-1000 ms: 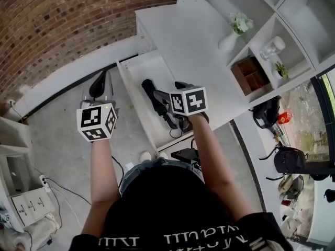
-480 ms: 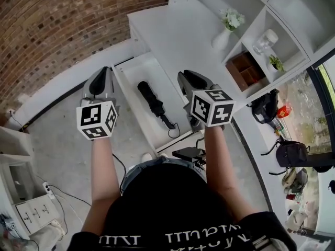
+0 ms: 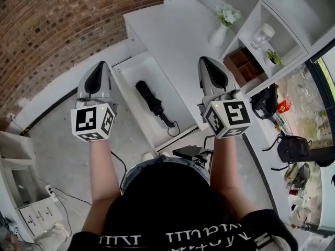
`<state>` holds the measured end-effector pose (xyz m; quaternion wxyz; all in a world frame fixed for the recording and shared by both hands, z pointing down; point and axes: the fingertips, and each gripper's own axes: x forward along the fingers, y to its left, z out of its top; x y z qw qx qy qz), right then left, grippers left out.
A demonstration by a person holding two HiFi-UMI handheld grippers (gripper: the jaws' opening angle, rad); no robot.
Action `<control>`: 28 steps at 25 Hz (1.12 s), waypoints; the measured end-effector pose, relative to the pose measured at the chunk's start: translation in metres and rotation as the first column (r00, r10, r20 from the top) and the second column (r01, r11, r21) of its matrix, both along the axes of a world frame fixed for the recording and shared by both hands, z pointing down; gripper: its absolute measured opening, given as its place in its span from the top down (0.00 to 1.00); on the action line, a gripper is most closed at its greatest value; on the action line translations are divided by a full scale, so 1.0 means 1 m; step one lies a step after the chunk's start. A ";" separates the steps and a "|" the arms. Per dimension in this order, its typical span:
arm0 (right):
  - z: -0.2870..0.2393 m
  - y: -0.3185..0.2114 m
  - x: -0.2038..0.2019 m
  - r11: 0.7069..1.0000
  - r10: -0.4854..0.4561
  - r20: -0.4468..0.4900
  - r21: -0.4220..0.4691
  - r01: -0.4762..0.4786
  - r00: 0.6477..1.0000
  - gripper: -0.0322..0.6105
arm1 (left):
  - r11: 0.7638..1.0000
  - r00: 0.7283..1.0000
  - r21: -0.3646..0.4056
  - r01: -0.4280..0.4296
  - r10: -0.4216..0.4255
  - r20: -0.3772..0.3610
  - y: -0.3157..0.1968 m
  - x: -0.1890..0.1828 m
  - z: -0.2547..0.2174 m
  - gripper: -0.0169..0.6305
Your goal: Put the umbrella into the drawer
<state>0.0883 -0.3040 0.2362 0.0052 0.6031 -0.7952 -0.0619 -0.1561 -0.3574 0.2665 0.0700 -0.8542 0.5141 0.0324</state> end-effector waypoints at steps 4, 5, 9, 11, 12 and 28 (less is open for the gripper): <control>-0.019 0.009 0.006 0.996 0.033 -0.026 0.087 -0.030 0.999 0.94 | 0.999 1.000 0.051 -0.015 0.015 0.007 0.007 0.000 -0.012 0.98; -0.023 0.010 0.007 0.995 0.039 -0.027 0.097 -0.037 0.999 0.93 | 0.998 1.000 0.059 -0.016 0.016 0.002 0.008 -0.001 -0.015 0.98; -0.034 0.013 0.012 0.992 0.075 -0.028 0.105 -0.071 0.997 0.94 | 0.998 1.000 0.068 -0.008 0.008 0.008 0.009 -0.004 -0.021 0.98; -0.039 0.014 0.013 0.990 0.089 -0.026 0.112 -0.086 0.996 0.94 | 0.998 1.000 0.062 0.000 -0.001 0.020 0.009 -0.004 -0.022 0.98; -0.041 0.015 0.014 0.989 0.091 -0.023 0.116 -0.088 0.996 0.94 | 0.998 1.000 0.061 0.004 -0.006 0.025 0.008 -0.004 -0.024 0.98; -0.050 0.031 0.013 0.988 0.085 -0.015 0.130 -0.082 0.996 0.94 | 0.996 0.999 0.081 -0.041 0.041 0.003 0.021 -0.002 -0.039 0.98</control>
